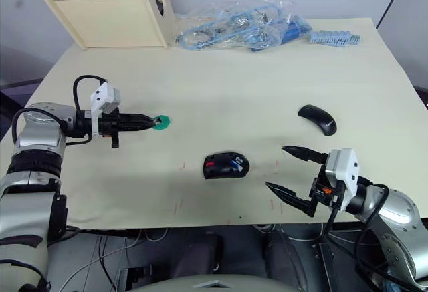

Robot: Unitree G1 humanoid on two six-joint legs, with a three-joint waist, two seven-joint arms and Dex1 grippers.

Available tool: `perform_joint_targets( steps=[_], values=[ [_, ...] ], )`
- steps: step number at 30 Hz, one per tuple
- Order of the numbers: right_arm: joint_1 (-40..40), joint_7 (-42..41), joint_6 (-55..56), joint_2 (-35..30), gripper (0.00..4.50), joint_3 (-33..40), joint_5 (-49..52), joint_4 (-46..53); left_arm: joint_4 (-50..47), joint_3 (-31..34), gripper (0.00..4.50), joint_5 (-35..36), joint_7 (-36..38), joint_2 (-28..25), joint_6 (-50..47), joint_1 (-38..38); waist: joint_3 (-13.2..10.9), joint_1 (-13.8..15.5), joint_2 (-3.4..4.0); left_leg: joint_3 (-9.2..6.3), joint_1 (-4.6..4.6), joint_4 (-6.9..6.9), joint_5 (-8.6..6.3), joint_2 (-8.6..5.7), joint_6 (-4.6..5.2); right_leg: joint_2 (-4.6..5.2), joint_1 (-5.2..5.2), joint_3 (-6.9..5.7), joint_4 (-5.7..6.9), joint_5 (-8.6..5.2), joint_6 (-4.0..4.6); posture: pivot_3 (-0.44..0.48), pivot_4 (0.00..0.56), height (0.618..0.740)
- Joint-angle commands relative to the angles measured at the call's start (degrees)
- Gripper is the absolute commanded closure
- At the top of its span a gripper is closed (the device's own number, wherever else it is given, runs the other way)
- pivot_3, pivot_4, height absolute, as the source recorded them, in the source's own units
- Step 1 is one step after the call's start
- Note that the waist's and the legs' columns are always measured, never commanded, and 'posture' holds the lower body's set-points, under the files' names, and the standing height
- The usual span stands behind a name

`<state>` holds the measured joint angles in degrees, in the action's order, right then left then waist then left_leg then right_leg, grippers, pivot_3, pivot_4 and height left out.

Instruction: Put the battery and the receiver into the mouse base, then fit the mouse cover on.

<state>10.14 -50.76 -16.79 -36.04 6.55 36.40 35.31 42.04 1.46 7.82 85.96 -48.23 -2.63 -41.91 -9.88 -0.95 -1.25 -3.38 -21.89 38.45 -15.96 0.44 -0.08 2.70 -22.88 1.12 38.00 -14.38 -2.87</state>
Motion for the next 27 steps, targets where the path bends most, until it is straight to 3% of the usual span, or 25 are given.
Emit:
perform_joint_targets(
  steps=[1, 6, 13, 16, 27],
  values=[
    [-3.41, 3.06, -5.01, -0.84, 0.0, -2.63, 0.12, 1.5, -15.4, 1.73, 4.45, 5.22, 0.68, -1.41, -6.46, 3.15, 0.0, 0.01, 0.0, 0.0, 0.0, 0.0, 0.0, 0.0, 0.0, 0.0, 0.0, 0.0, 0.01, 0.0, 0.0, 0.0, 0.15, 0.74],
    [-7.73, 5.02, -10.29, -1.61, 0.0, -5.23, 0.45, 1.06, -31.03, 1.24, 4.45, 9.21, -0.92, -1.99, -14.79, 7.04, -0.01, 0.22, 0.01, -0.03, -0.03, 0.01, 0.0, 0.02, 0.0, 0.0, -0.01, -0.03, -0.01, 0.0, 0.01, 0.0, 0.15, 0.74],
    [-17.77, 11.86, -26.07, -2.71, 0.0, -6.4, 5.44, 1.45, -41.63, -1.55, 4.45, 10.89, -3.82, -0.9, -19.76, 6.23, -0.02, -0.03, 0.03, -0.01, -0.02, 0.02, 0.0, 0.01, 0.0, -0.02, -0.03, 0.01, 0.01, 0.0, 0.01, 0.0, 0.15, 0.74],
    [-24.51, 13.55, -36.91, -0.9, 0.0, -6.2, 16.38, -1.08, -44.41, -4.13, 4.45, 10.51, -4.17, -0.19, -19.7, 4.42, -0.02, 0.0, 0.02, 0.0, -0.04, 0.02, 0.0, 0.01, 0.0, -0.02, -0.07, 0.03, 0.01, 0.0, 0.02, 0.0, 0.15, 0.74],
    [-44.55, 34.37, -61.54, 11.97, 0.0, 0.1, 33.73, -19.55, -48.81, -9.67, 4.45, 9.67, -4.5, 2.57, -17.02, -0.05, -0.04, -0.11, 0.04, 0.0, -0.33, 0.01, 0.0, 0.0, 0.0, -0.02, -0.32, 0.0, -0.02, 0.01, 0.02, 0.0, 0.15, 0.74]
  ],
)
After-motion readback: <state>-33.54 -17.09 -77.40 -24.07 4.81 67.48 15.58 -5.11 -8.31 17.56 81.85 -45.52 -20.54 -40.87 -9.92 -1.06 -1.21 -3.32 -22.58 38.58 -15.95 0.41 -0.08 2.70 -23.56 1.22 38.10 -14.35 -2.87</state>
